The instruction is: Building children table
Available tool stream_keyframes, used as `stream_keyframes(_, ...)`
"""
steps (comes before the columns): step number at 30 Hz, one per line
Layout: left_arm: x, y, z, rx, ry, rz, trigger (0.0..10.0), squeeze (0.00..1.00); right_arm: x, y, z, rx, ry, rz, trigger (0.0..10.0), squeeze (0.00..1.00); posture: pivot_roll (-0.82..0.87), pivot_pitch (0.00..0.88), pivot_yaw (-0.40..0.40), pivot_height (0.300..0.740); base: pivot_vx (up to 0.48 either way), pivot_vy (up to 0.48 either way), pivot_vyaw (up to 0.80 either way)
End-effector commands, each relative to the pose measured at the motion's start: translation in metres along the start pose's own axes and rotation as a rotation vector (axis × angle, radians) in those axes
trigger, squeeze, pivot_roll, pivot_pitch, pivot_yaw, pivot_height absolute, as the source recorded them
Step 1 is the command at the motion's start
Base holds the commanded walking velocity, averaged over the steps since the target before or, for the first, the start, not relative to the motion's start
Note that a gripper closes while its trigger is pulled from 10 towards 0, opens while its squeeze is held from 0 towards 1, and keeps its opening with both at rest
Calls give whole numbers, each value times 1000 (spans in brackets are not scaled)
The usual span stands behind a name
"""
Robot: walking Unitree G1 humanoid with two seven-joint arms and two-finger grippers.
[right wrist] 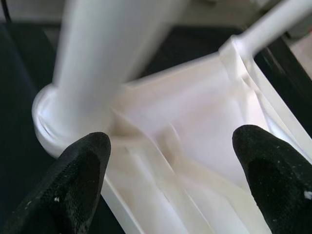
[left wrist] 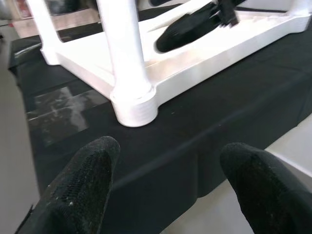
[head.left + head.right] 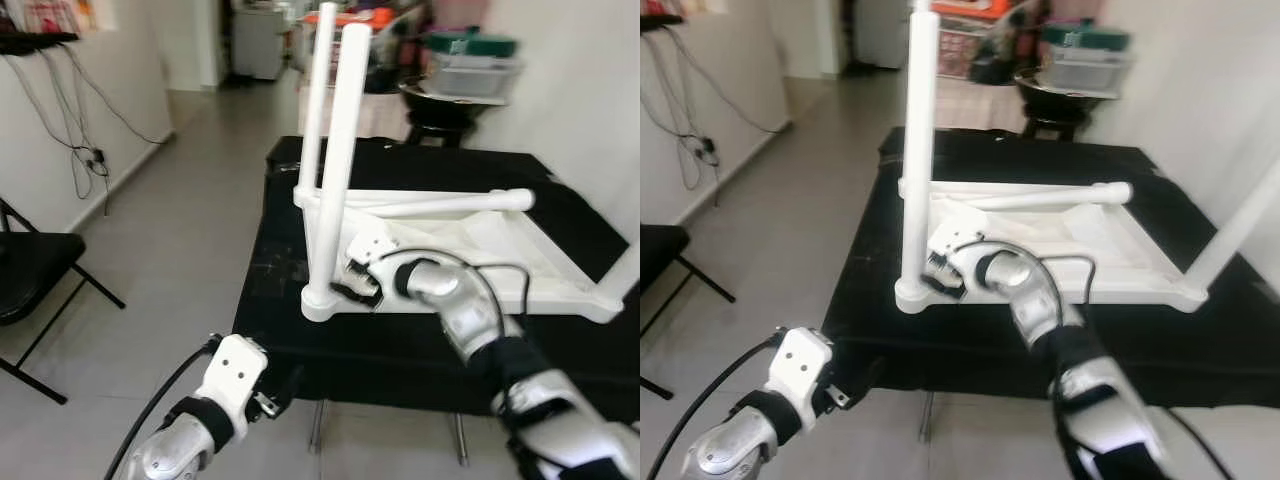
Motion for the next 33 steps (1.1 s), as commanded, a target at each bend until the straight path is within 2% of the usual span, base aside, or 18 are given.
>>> stream_keyframes(1,-1,-3,-2,-9,10,-17,10000,0,-1,1,-9,-5,46,34,10000,0,-220,11,-101,740,0,0,0)
stream_keyframes(4,-2,-1,-5,5,29,-19,10000,0,-8,-11,-17,-54,130,86,10000,0,-218,18,-101,740,0,0,0)
stream_keyframes(7,-3,0,-5,17,30,-11,10000,0,-11,-13,-22,-97,177,119,10000,0,-218,23,-101,740,0,0,0)
stream_keyframes(10,-4,7,-2,36,19,39,10000,0,-16,-21,-36,-144,316,141,10000,0,-211,36,-103,740,0,0,0)
stream_keyframes(11,-4,7,-2,36,19,39,10000,0,-16,-21,-36,-144,316,141,10000,0,-211,36,-103,740,0,0,0)
stream_keyframes(14,-8,16,0,38,8,115,10000,0,-23,-48,-52,-148,485,-30,10000,0,-201,55,-106,740,0,0,0)
stream_keyframes(16,-11,16,1,38,9,131,10000,0,-28,-57,-57,-171,534,-90,10000,0,-198,60,-107,740,0,0,0)
stream_keyframes(19,-14,12,2,29,10,128,10000,0,-34,-54,-65,-204,597,-20,10000,0,-191,82,-108,740,0,0,0)
stream_keyframes(23,-16,10,3,25,13,124,10000,0,-35,-52,-67,-230,624,24,10000,0,-186,92,-108,740,0,0,0)
stream_keyframes(27,-17,7,3,20,18,120,10000,0,-36,-44,-66,-289,651,155,10000,0,-185,102,-108,740,0,0,0)
stream_keyframes(33,-17,7,3,20,20,121,10000,0,-33,-45,-63,-285,653,132,10000,0,-186,102,-107,740,0,0,0)
Point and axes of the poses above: a point about 5 cm out from each wrist's last joint towards the gripper, its own x axis pointing out of the wrist towards the gripper, its own z axis along the axis of the wrist's last joint, y = z × x, the point moved 4 cm from there along x, pointing out of the wrist towards the gripper, and after that the axes turned 4 degrees about x, right-handed, at the moved point
